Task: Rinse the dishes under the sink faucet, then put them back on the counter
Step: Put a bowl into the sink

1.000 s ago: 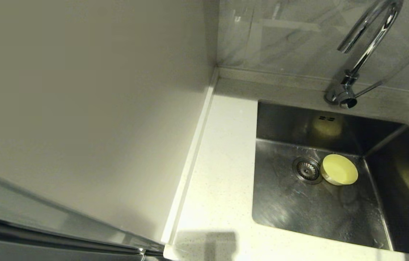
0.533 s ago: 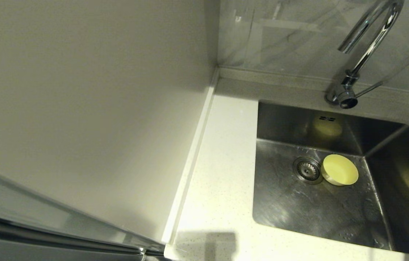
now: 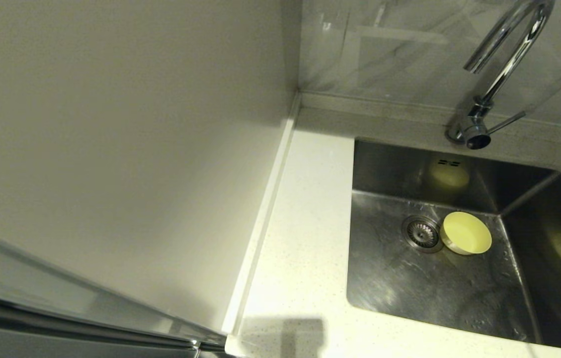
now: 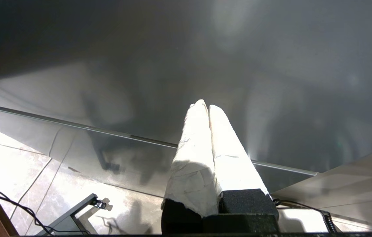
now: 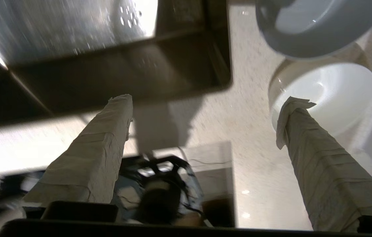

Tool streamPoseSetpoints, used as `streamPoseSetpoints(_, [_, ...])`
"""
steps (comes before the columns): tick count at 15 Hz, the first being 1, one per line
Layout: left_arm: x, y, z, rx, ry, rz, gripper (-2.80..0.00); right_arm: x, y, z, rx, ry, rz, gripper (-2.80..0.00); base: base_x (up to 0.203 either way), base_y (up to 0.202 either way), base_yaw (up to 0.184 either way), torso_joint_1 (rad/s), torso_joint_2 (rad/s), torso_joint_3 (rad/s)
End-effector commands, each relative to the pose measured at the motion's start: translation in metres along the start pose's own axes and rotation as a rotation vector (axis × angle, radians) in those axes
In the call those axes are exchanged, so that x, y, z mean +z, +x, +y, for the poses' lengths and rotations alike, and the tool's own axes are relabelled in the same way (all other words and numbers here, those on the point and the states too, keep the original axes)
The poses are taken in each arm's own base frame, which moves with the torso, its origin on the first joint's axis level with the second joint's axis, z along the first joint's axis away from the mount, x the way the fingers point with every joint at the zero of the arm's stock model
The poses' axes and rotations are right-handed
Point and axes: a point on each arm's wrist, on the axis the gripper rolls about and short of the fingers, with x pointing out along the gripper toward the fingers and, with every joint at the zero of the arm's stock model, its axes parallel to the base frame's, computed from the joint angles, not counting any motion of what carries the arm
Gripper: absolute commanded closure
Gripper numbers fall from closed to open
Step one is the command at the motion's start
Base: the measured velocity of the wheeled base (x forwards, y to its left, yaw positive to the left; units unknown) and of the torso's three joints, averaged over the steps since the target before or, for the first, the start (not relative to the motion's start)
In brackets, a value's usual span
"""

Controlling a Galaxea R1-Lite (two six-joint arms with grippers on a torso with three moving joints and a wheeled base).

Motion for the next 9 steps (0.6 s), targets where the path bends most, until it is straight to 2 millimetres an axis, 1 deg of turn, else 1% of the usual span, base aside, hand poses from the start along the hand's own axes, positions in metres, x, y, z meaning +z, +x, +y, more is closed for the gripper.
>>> streamPoseSetpoints(1, [0.0,0.0,0.0,-0.001,0.0,-0.003,0.0,0.025,0.03,-0.013,0.016,0.06,0.021,-2.8,0.0,0.0,0.0,0.0,0.0,0.0])
streamPoseSetpoints(4, [0.0,0.0,0.0,-0.001,0.0,-0.003,0.0,0.046,0.051,-0.028,-0.062,0.151,-0.039,-2.8,0.0,0.0,0.0,0.0,0.0,0.0])
streamPoseSetpoints(9, [0.0,0.0,0.0,0.001,0.0,-0.003,0.0,0.053,0.076,-0.04,-0.086,0.179,0.029,-2.8,0.0,0.0,0.0,0.0,0.0,0.0])
